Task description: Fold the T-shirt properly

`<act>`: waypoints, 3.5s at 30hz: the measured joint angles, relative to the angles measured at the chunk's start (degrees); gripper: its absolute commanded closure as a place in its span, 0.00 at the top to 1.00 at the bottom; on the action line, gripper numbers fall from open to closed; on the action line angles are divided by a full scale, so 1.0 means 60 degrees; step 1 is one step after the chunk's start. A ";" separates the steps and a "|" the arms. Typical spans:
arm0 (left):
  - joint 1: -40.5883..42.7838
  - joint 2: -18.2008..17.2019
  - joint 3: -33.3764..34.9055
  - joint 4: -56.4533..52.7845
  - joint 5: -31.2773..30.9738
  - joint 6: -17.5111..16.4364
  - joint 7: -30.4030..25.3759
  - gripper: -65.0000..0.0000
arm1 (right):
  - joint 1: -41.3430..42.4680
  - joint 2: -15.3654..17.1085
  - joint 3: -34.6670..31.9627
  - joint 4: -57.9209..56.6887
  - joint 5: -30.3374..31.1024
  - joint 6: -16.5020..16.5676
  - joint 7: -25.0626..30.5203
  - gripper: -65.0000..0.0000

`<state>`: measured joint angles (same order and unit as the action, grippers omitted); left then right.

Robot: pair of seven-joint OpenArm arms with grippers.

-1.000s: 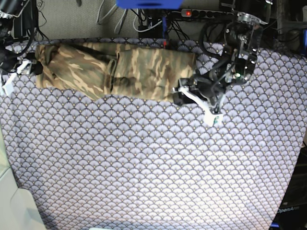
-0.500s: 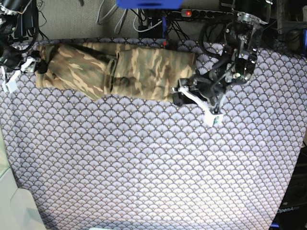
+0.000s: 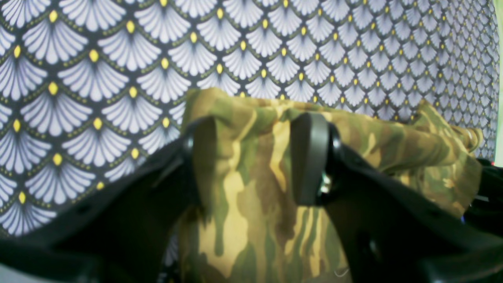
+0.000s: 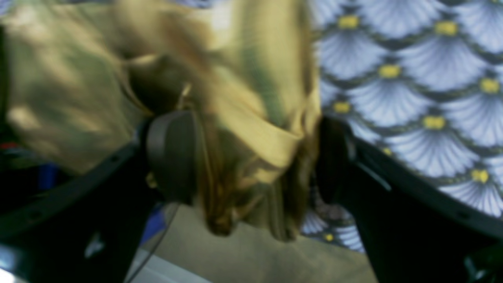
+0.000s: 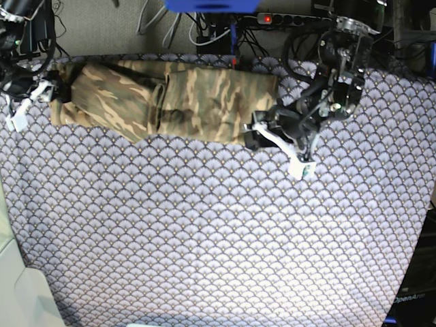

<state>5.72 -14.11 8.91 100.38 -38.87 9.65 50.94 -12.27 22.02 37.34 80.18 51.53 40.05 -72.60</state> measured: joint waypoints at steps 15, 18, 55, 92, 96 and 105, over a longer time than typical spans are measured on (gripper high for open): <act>0.0131 0.0000 0.0033 0.0004 0.0000 0.0000 -0.0007 0.46 | 0.0025 0.0222 0.0022 0.0000 0.0488 -0.0004 -0.0058 0.72; 0.0135 -0.0004 0.0033 0.0000 0.0000 0.0000 -0.0007 0.46 | 0.0025 0.0219 0.0022 0.0000 0.0492 -0.0004 -0.0076 0.72; 0.0131 0.0000 0.0029 0.0000 0.0000 0.0004 0.0000 0.46 | -0.0080 -0.0339 -0.0780 0.0000 0.0812 -0.0004 -0.0288 0.27; 0.0124 -0.0328 -0.0033 0.0444 -0.0098 0.0036 0.0029 0.46 | -0.0368 -0.0630 -0.0769 0.1938 0.1963 -0.0004 -0.0907 0.00; 0.0138 -0.0594 -0.0040 0.0514 -0.0113 0.0040 0.0040 0.46 | -0.0313 -0.0736 -0.0769 0.1945 0.1989 0.0000 -0.1224 0.00; 0.0474 -0.0499 -0.0565 -0.0262 -0.0040 0.0058 0.0000 0.46 | -0.0080 -0.0739 -0.0725 0.2033 0.2288 0.0000 -0.1384 0.00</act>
<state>8.56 -17.10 5.52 98.80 -39.11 10.00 50.94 -12.75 17.58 32.99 92.38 65.25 40.05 -80.90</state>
